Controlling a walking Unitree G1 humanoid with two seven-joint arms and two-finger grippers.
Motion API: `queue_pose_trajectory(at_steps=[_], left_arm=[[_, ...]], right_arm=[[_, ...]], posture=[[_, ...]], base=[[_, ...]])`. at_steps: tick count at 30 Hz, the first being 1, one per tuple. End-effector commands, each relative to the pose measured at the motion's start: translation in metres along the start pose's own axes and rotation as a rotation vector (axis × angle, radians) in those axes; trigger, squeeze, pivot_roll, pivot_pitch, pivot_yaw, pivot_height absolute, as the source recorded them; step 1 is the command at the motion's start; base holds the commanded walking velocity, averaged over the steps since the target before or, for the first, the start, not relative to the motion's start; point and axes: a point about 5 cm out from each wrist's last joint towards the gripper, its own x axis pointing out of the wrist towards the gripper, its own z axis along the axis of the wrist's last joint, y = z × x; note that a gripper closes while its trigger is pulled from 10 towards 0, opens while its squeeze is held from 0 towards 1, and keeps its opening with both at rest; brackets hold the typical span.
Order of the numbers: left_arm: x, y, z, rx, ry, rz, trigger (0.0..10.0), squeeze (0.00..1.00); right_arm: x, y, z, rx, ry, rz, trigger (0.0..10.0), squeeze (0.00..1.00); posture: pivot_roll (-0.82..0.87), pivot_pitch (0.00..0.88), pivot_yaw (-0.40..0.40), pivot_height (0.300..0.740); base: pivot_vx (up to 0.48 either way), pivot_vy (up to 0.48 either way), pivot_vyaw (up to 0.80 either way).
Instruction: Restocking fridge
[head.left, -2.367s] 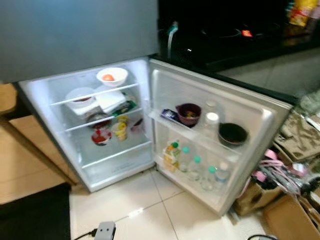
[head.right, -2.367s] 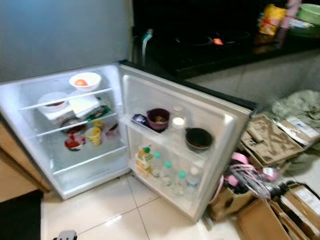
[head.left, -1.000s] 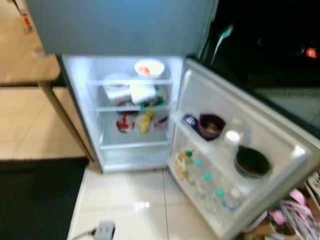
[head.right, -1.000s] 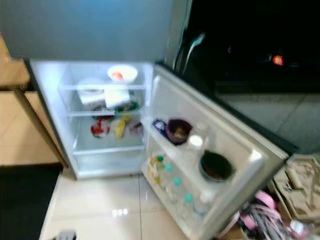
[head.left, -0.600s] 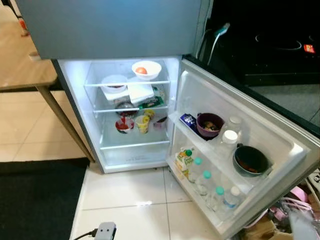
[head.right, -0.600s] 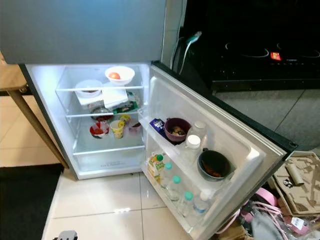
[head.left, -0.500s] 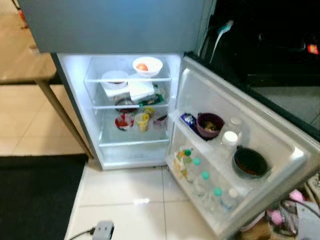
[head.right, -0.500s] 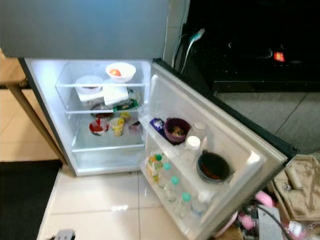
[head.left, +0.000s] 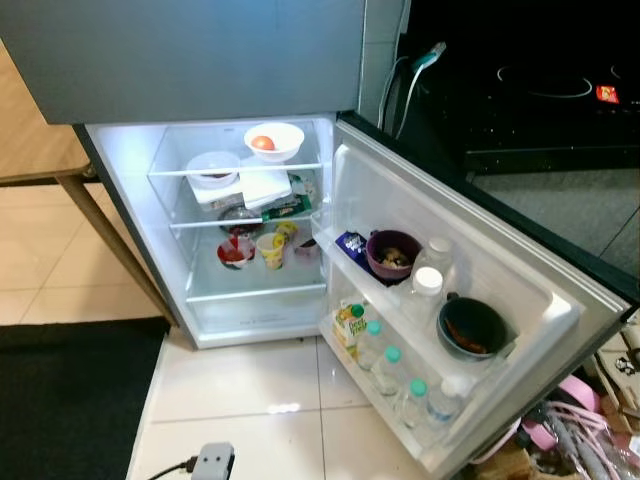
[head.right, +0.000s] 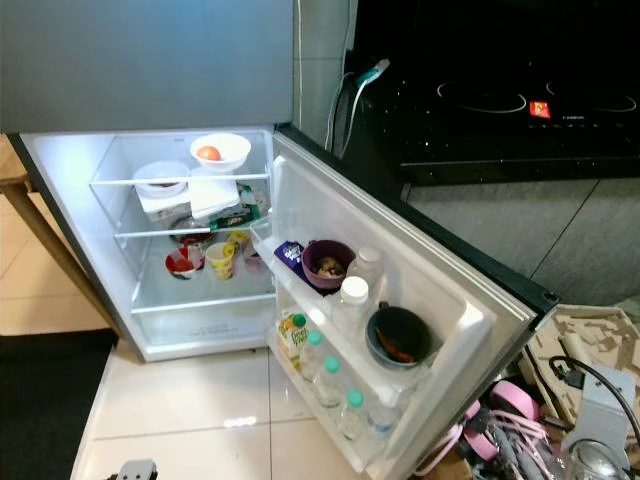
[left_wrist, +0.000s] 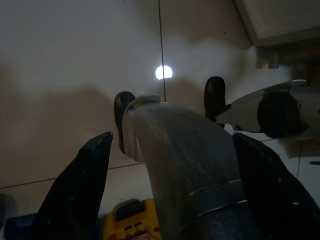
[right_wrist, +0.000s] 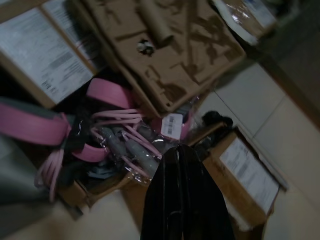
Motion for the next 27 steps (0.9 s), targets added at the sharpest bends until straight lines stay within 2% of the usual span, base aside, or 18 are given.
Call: queue_pose_trajectory(at_steps=[1,3,4,6,9,10,11,14,16,17,18,20,21,22,23,25,26,27], left_arm=[[-0.003,0.004,-0.008,-0.016,0.028,0.003,10.0,0.0],[-0.004,0.006,-0.008,-0.017,0.027,0.005,10.0,0.0],[-0.004,0.006,-0.007,-0.017,0.026,0.006,10.0,0.0],[-0.002,0.004,-0.005,-0.017,0.022,0.003,10.0,0.0],[-0.002,0.003,-0.004,-0.017,0.02,0.002,10.0,0.0],[-0.001,0.001,-0.003,-0.018,0.018,-0.001,10.0,0.0],[-0.001,0.001,-0.003,-0.018,0.018,-0.001,10.0,0.0],[0.001,-0.003,-0.002,-0.024,0.014,-0.008,10.0,0.0],[0.001,-0.003,-0.002,-0.024,0.014,-0.008,10.0,0.0],[0.002,-0.004,-0.002,-0.027,0.014,-0.01,10.0,0.0],[0.001,-0.003,-0.004,-0.032,0.016,-0.012,10.0,0.0],[0.001,-0.003,-0.004,-0.032,0.016,-0.012,10.0,0.0],[0.0,-0.002,-0.005,-0.034,0.017,-0.011,10.0,0.0],[-0.001,0.0,-0.006,-0.036,0.019,-0.009,10.0,0.0],[-0.001,0.0,-0.006,-0.036,0.019,-0.009,10.0,0.0],[-0.003,0.003,-0.008,-0.038,0.021,-0.008,10.0,0.0],[-0.003,0.003,-0.008,-0.038,0.021,-0.008,10.0,0.0],[-0.003,0.004,-0.008,-0.039,0.022,-0.008,10.0,0.0]], right_arm=[[0.002,-0.004,0.017,0.153,-0.07,-0.001,0.0,0.0],[0.003,0.004,0.033,0.388,-0.14,0.133,0.0,0.0],[0.003,0.008,0.039,0.449,-0.171,0.186,0.0,0.0],[0.002,0.018,0.052,0.551,-0.214,0.323,0.0,0.0],[0.001,0.022,0.055,0.58,-0.22,0.379,0.0,0.0],[-0.001,0.029,0.059,0.586,-0.23,0.471,10.0,0.0],[-0.001,0.029,0.059,0.586,-0.23,0.471,10.0,0.0],[-0.009,0.049,0.066,0.55,-0.241,0.74,10.0,0.0],[-0.009,0.049,0.066,0.55,-0.241,0.74,10.0,0.0],[-0.012,0.055,0.065,0.53,-0.239,0.821,10.0,0.0],[-0.021,0.067,0.062,0.475,-0.226,1.021,10.0,0.0],[-0.021,0.067,0.062,0.475,-0.226,1.021,10.0,0.0],[-0.025,0.071,0.06,0.453,-0.217,1.101,10.0,0.0],[-0.031,0.077,0.054,0.415,-0.174,1.221,10.0,0.0],[-0.031,0.077,0.054,0.415,-0.174,1.221,10.0,0.0],[-0.048,0.089,0.035,0.295,-0.048,1.467,10.0,0.0],[-0.048,0.089,0.035,0.295,-0.048,1.467,10.0,0.0],[-0.056,0.093,0.026,0.249,0.013,1.557,10.0,0.0]], posture=[[-0.01,0.0,-0.034,0.74],[-0.01,0.0,-0.029,0.74],[-0.01,0.0,-0.029,0.74],[-0.01,0.0,-0.028,0.74],[-0.01,0.0,-0.028,0.74],[-0.01,0.0,-0.029,0.74],[-0.01,0.0,-0.029,0.74],[-0.01,0.0,-0.029,0.74],[-0.01,0.0,-0.029,0.74],[-0.01,0.0,-0.031,0.74],[-0.01,0.0,-0.033,0.74],[-0.01,0.0,-0.033,0.74],[-0.01,0.0,-0.033,0.74],[-0.01,0.0,-0.033,0.74],[-0.01,0.0,-0.033,0.74],[-0.02,0.0,-0.036,0.74],[-0.02,0.0,-0.036,0.74],[-0.02,0.0,-0.036,0.74]], base=[[0.0,0.0,0.0],[0.0,0.0,0.0],[0.0,0.0,0.0],[0.0,0.0,0.0],[0.0,0.0,0.0],[0.0,0.0,0.0],[0.0,0.0,0.0],[0.0,0.0,0.0],[0.0,0.0,0.0],[0.0,0.0,0.0],[0.0,0.0,0.0],[0.0,0.0,0.0],[0.0,0.0,0.0],[0.0,0.0,0.0],[0.0,0.0,0.0],[0.0,0.0,0.0],[0.0,0.0,0.0],[0.0,0.0,0.0]])
